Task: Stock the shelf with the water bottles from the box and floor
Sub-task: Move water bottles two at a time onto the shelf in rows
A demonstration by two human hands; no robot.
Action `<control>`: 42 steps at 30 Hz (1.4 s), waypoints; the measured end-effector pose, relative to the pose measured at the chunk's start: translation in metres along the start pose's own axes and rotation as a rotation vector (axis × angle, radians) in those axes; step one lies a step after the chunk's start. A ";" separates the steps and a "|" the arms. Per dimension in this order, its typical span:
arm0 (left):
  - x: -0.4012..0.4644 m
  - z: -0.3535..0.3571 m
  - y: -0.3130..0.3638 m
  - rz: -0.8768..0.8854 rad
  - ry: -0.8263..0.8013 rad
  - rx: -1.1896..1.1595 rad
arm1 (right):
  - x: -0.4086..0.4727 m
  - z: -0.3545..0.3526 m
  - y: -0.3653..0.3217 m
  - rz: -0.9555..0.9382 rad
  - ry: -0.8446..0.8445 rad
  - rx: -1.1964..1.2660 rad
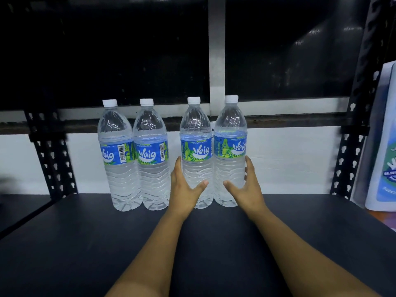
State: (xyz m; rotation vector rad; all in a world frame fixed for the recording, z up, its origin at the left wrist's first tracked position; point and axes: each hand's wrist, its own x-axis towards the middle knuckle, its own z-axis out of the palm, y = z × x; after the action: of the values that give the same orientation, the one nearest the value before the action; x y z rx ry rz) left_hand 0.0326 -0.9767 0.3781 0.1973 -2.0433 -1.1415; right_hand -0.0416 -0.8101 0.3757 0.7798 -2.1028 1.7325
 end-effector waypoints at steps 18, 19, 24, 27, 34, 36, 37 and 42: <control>-0.002 0.002 0.000 0.022 -0.008 0.074 | -0.005 0.003 -0.001 -0.034 0.016 -0.042; -0.002 0.002 0.000 0.027 0.008 0.104 | -0.005 0.003 0.000 -0.031 0.014 -0.043; 0.000 0.002 0.001 0.036 -0.005 0.112 | -0.003 0.002 0.001 -0.057 0.060 -0.107; -0.002 0.003 0.001 0.037 -0.018 0.124 | -0.003 0.002 0.001 -0.073 0.062 -0.101; -0.003 0.001 0.004 0.032 0.025 0.111 | -0.005 0.003 0.000 -0.070 0.033 -0.059; -0.002 -0.001 0.004 0.036 0.010 0.097 | -0.005 0.002 0.001 -0.072 0.035 -0.068; -0.002 -0.001 0.003 0.038 0.000 0.085 | -0.004 0.002 0.002 -0.077 0.037 -0.071; -0.002 -0.003 0.002 0.046 -0.024 0.083 | -0.003 0.002 0.005 -0.095 0.048 -0.082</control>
State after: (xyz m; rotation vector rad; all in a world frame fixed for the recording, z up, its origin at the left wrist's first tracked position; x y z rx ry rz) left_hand 0.0362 -0.9768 0.3792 0.1770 -2.1079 -1.0359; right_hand -0.0423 -0.8106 0.3698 0.7935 -2.0564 1.5904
